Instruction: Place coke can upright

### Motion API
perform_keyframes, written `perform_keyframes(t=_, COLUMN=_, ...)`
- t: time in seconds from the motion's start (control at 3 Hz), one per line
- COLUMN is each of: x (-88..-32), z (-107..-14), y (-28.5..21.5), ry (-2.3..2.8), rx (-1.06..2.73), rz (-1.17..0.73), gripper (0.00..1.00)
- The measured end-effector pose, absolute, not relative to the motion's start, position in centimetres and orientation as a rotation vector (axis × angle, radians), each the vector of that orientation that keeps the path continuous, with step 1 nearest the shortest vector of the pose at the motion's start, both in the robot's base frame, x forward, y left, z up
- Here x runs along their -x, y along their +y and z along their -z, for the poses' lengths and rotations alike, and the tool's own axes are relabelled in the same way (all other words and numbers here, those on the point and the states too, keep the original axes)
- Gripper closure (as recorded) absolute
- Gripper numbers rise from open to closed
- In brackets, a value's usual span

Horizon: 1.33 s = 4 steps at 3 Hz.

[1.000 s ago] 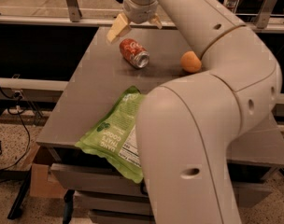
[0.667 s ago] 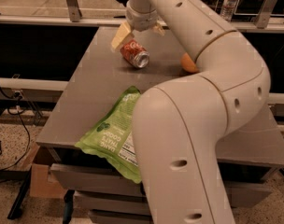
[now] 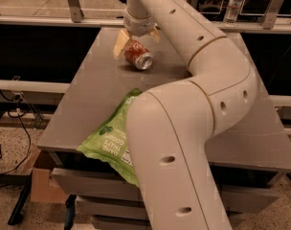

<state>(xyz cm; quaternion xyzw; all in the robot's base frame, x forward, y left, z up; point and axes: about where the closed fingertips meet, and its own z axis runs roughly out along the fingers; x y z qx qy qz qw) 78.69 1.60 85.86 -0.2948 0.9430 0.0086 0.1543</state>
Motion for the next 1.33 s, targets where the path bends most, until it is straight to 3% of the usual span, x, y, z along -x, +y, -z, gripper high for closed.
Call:
perform_keyframes(t=0.67, x=-78.0, z=-88.6, y=2.5, ry=2.624, rx=0.999, rz=-0.071, gripper=0.62)
perform_keyframes(t=1.0, x=-76.8, z=-92.6, y=0.3, ry=2.538, rx=0.95, rz=-0.221, gripper=0.85)
perform_keyframes(t=1.33, x=-75.5, z=-96.1, y=-2.3, ry=2.432, rx=0.855, rz=-0.427, gripper=1.0)
